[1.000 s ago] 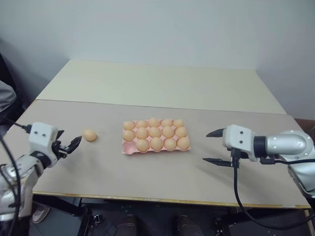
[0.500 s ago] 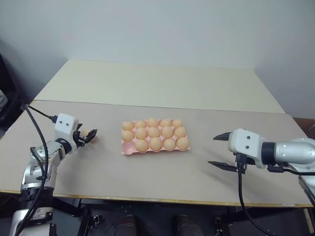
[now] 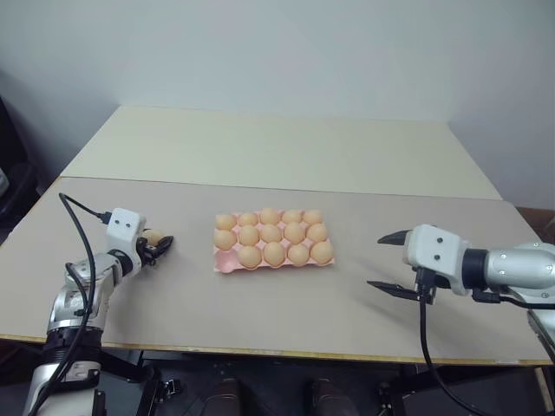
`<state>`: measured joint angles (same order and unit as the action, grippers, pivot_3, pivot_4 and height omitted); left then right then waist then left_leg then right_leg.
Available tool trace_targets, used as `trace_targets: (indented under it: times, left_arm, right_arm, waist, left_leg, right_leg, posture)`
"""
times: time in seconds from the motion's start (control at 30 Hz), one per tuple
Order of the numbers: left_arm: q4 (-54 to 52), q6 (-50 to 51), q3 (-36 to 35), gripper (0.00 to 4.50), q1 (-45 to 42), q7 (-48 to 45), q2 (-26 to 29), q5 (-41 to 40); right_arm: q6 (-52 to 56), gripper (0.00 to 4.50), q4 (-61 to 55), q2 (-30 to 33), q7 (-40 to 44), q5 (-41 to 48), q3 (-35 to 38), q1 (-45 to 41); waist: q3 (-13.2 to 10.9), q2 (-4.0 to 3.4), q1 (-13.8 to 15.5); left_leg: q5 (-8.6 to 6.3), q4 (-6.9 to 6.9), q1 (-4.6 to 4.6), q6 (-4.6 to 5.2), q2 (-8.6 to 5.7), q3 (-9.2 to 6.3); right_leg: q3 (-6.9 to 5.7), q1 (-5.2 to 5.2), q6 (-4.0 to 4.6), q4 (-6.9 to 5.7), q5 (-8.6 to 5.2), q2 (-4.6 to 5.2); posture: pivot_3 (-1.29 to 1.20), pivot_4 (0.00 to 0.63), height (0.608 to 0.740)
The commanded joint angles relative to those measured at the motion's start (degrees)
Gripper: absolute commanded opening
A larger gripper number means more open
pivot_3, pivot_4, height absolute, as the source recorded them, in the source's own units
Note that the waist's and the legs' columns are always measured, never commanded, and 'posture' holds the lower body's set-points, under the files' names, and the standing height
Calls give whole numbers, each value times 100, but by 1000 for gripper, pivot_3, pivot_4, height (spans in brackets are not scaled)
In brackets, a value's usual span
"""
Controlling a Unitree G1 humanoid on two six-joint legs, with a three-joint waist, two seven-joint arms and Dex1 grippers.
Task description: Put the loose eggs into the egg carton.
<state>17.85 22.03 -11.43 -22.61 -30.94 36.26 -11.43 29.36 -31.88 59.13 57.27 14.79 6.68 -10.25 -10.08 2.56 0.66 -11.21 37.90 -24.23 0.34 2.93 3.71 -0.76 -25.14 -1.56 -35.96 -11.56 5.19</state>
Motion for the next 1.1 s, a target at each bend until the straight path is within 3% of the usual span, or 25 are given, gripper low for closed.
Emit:
trace_targets:
  times: [0.03, 0.27, 0.4, 0.53, 0.87, 1.1]
  left_arm:
    - [-25, -25, 7, 2476, -98, 65, 48, 91]
    - [-601, -76, -137, 2476, 20, -178, 68, -139]
    - [-1824, -461, -139, 2476, 393, -1276, 109, -864]
    - [-2316, -740, 303, 2476, 543, -1949, 305, -798]
    - [-1990, -987, 1037, 2476, -2, -2725, 358, -616]
    - [-1691, -1213, 1158, 2476, -72, -3174, 456, -602]
  right_arm:
    - [-43, 4428, -17, 31, -46, 20, 46, -136]
    - [-45, 4428, -23, 42, -76, 18, 57, -125]
    - [-64, 4428, 7, 47, -113, -11, 75, -127]
    - [-41, 4428, -68, 55, -163, -20, 108, -83]
    - [120, 4428, -382, 27, -425, 10, 340, 279]
    - [196, 4428, -541, 19, -554, 18, 466, 493]
  waist:
    - [0, 0, 0]
    - [0, 0, -1]
    - [0, 0, 0]
    - [0, -1, 8]
    - [0, 0, 8]
    - [0, 0, -1]
  left_leg:
    - [0, 0, 0, 0, 0, 0]
    - [0, 0, 0, 0, 0, 0]
    - [0, 0, -6, 0, 0, 0]
    - [0, 0, -3, 0, -1, 1]
    - [1, 1, -3, 1, -5, -1]
    - [1, 1, 0, 2, -3, -3]
  right_leg:
    - [0, 0, 0, 0, 0, 0]
    - [0, 0, 0, -1, 0, 0]
    - [0, -2, 5, 4, 3, 3]
    - [2, 0, 27, 5, -7, 3]
    - [4, 4, 2, 3, -4, -1]
    - [4, 3, 4, 1, -6, -3]
  posture:
    - [0, 150, 740]
    - [0, 150, 740]
    - [0, 150, 740]
    - [0, 150, 740]
    - [0, 150, 740]
    - [0, 150, 740]
